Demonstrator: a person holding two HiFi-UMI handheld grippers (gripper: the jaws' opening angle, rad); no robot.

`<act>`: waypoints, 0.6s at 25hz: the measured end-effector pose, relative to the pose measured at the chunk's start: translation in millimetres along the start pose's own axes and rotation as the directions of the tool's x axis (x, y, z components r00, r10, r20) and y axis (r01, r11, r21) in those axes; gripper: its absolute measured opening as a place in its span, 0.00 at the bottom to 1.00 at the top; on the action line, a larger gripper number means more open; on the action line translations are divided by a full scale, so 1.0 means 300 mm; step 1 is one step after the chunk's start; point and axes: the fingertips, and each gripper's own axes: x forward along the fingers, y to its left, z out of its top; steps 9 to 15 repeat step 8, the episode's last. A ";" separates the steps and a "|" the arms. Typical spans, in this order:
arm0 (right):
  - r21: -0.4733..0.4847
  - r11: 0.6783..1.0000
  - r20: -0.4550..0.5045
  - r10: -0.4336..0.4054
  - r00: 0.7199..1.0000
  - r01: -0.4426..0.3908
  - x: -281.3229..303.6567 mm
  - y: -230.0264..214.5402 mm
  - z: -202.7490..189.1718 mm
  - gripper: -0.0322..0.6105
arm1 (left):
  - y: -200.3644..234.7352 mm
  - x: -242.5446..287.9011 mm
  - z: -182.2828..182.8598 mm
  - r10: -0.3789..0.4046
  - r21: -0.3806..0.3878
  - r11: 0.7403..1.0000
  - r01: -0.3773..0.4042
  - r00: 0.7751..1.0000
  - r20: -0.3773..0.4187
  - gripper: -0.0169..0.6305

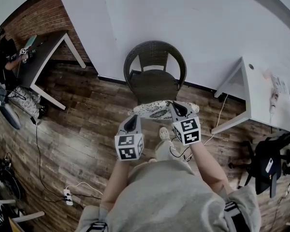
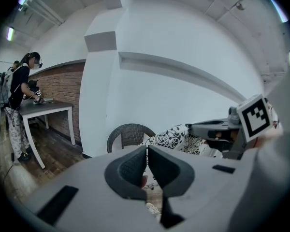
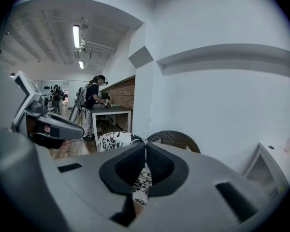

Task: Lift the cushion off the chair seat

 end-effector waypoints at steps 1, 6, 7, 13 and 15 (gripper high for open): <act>-0.002 1.000 0.000 0.002 1.000 -0.002 0.002 0.000 0.000 0.06 | 0.001 0.002 0.000 0.001 -0.003 1.000 -0.001 1.000 -0.001 0.04; -0.018 1.000 -0.001 0.009 1.000 -0.009 0.009 -0.004 -0.002 0.06 | 0.002 0.015 -0.003 0.001 -0.007 1.000 -0.001 1.000 -0.007 0.05; -0.019 1.000 -0.001 0.011 1.000 -0.011 0.010 -0.004 -0.003 0.06 | 0.001 0.017 -0.003 0.001 -0.006 1.000 -0.001 1.000 -0.008 0.05; -0.020 1.000 -0.001 0.013 1.000 -0.013 0.012 -0.005 -0.003 0.06 | 0.000 0.020 -0.003 0.001 -0.006 1.000 -0.001 1.000 -0.009 0.05; -0.020 1.000 -0.001 0.013 1.000 -0.013 0.012 -0.005 -0.003 0.06 | 0.000 0.020 -0.003 0.001 -0.006 1.000 -0.001 1.000 -0.009 0.05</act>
